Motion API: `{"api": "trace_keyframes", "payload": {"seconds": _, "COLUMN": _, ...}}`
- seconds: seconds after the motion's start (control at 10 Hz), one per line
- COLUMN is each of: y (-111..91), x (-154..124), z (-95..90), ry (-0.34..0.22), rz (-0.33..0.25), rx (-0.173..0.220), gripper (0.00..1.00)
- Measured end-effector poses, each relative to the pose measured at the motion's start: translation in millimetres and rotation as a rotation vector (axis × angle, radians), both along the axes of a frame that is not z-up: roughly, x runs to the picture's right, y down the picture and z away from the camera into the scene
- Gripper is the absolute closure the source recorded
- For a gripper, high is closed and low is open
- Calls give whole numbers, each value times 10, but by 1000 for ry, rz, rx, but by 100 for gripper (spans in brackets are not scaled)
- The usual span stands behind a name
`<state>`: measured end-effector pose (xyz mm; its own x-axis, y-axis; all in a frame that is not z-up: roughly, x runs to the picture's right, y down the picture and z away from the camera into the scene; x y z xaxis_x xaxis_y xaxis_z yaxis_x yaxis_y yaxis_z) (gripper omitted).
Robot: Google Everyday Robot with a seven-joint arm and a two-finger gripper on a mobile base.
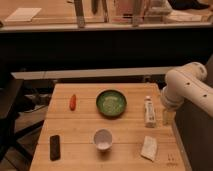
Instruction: Pick up the ceramic bowl
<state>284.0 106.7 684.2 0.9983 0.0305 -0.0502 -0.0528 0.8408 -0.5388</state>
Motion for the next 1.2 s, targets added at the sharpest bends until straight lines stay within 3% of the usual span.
{"api": "trace_keyframes", "payload": {"seconds": 0.4, "y": -12, "x": -1, "z": 3, "ry": 3, "rz": -10, "rx": 3, "gripper": 20}}
{"api": "trace_keyframes", "payload": {"seconds": 0.7, "y": -237, "x": -337, "z": 133, "ry": -10, "rz": -113, "rx": 33, "gripper": 20}}
{"api": "trace_keyframes", "payload": {"seconds": 1.2, "y": -327, "x": -517, "z": 230, "ry": -36, "rz": -218, "rx": 54, "gripper": 20}}
